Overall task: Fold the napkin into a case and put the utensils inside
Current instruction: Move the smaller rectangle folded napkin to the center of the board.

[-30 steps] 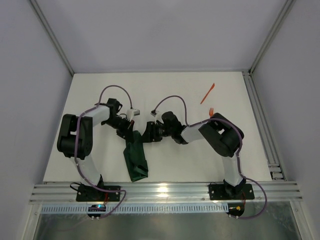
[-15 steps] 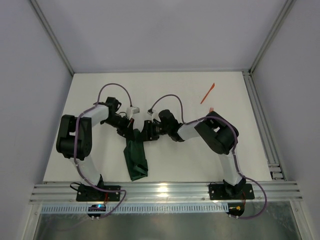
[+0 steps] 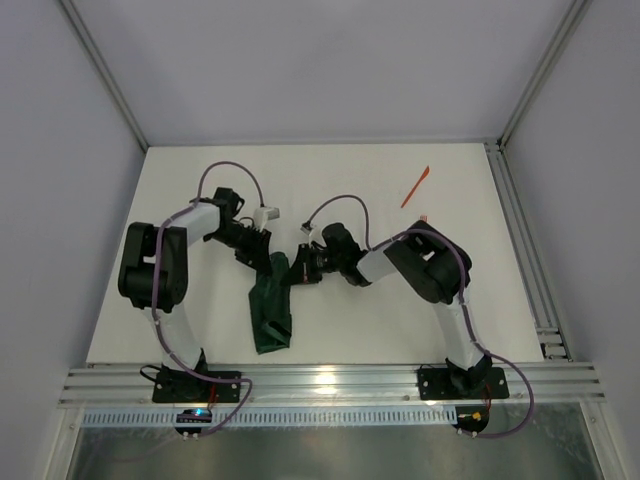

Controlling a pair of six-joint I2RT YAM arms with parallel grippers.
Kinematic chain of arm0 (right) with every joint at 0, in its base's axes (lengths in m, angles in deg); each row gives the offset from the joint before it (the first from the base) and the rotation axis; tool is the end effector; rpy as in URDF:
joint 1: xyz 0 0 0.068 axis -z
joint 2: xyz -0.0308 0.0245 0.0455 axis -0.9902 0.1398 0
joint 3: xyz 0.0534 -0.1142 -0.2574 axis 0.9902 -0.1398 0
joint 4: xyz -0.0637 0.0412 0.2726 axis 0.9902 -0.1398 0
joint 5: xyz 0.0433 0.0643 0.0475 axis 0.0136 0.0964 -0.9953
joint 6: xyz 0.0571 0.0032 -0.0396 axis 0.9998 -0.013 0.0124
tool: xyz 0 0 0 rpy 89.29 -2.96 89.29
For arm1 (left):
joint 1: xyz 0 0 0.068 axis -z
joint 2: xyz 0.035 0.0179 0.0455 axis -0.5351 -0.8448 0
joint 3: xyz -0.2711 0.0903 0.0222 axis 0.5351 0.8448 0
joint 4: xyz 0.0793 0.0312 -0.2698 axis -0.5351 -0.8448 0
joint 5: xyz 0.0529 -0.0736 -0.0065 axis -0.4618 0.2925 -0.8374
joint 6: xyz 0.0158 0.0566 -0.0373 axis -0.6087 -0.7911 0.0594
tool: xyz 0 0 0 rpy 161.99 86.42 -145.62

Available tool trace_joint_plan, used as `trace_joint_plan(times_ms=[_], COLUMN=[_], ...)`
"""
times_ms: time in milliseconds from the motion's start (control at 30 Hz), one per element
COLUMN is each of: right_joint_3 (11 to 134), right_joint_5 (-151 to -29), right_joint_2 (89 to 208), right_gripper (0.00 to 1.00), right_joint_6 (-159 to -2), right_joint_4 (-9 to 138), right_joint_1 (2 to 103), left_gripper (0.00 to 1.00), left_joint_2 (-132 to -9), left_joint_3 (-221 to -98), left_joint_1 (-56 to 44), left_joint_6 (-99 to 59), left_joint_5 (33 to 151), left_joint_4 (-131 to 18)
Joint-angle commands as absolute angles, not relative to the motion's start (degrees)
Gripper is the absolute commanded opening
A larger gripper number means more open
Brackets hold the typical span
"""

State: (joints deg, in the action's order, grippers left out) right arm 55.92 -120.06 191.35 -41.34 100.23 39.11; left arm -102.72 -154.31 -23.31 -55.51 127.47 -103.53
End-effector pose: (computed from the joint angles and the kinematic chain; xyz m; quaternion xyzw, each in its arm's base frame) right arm 0.3037 0.3286 0.0697 -0.1381 0.8230 0.5314 0.1459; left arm 0.3447 -0.0945 0.1365 0.2762 0.8853 -0.3638 0.0868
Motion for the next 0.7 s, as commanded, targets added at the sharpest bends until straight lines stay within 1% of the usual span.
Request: trace_joint_plan(times_ms=[0,33,167,233,400,567,667], right_joint_3=[50.35,49.47,43.94,41.56,34.27,32.06,30.65], right_joint_5=[-116.34,-115.64,-112.39,-111.07,-107.81,-105.35,-103.86], right_joint_2=[189.17,188.55,184.86,182.32,179.05,177.47,176.77], right_gripper=[0.04,0.04,0.04,0.04,0.04,0.04,0.04], right_joint_6=[-39.88,-39.7,-40.4,-40.49,-37.86,-36.8,-35.75], right_joint_4=[101.5,101.85,102.47,102.38,106.67,107.83,108.62], right_joint_1=[40.65,40.65,40.74,40.74,40.74,40.74,40.74], left_gripper=[0.3,0.33,0.4,0.42,0.42,0.43,0.45], left_joint_2=[-100.82,-100.29,-96.43,-94.49,-94.57,-97.64,-99.31], left_joint_3=[-157.64,-158.68,-160.89,-161.24,-156.77,-153.69,-153.07], left_joint_1=[-23.65,-23.56,-24.44,-24.96,-23.65,-18.82,-16.62], left_joint_6=[-54.99,-55.08,-55.25,-55.34,-57.27,-58.33,-58.59], left_joint_5=[127.89,127.97,128.15,125.53,122.18,119.1,120.49], left_joint_4=[-104.36,-105.07,-108.41,-109.99,-110.26,-108.42,-108.94])
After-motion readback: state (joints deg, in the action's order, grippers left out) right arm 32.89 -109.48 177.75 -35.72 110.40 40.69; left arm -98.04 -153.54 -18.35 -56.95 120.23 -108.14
